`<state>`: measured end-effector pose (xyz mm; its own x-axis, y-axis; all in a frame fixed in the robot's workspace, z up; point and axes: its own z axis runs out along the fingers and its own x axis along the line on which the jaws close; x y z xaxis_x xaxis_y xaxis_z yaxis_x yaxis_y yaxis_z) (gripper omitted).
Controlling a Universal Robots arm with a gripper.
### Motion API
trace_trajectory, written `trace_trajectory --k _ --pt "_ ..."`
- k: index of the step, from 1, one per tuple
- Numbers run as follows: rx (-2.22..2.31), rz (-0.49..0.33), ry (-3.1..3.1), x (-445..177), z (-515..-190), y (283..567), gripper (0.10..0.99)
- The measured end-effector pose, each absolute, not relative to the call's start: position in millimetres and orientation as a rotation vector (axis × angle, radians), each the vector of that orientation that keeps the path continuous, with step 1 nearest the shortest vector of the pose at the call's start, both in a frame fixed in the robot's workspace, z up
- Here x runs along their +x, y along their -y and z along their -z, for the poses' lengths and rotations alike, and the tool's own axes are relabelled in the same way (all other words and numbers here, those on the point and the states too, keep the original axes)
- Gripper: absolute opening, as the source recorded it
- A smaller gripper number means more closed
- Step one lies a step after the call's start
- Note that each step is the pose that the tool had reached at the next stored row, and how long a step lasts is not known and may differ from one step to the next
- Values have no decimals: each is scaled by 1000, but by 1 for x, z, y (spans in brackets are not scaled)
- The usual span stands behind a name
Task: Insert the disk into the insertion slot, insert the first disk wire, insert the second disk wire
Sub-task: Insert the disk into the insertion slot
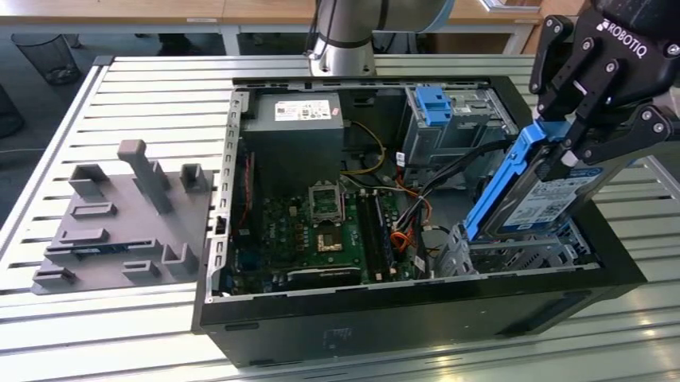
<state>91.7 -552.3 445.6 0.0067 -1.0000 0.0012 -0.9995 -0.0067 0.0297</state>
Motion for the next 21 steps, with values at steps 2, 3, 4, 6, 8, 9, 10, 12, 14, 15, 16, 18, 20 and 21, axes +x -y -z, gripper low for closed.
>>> trace_trajectory --k 2,3,4,6,8,9,10,12,14,15,16,18,20,21 --pt "2213 31 2198 92 -444 552 365" --pt "2213 31 2198 92 -444 552 365" --pt "2213 31 2198 92 -443 551 365" --pt "2213 31 2198 92 -442 550 365" --pt "2213 32 2199 92 -441 550 365" --pt "2213 32 2199 92 -441 550 365" --pt "2213 31 2199 92 -440 550 365" --pt "2213 31 2199 92 -439 550 365" --pt "2212 31 2199 92 -439 550 365" --pt "2211 31 2201 92 -438 550 365" --pt "2208 31 2203 92 -438 550 365" --pt "2203 31 2209 91 -437 550 365" --pt "2200 31 2212 91 -436 550 365" --pt "2200 31 2212 91 -436 550 365"
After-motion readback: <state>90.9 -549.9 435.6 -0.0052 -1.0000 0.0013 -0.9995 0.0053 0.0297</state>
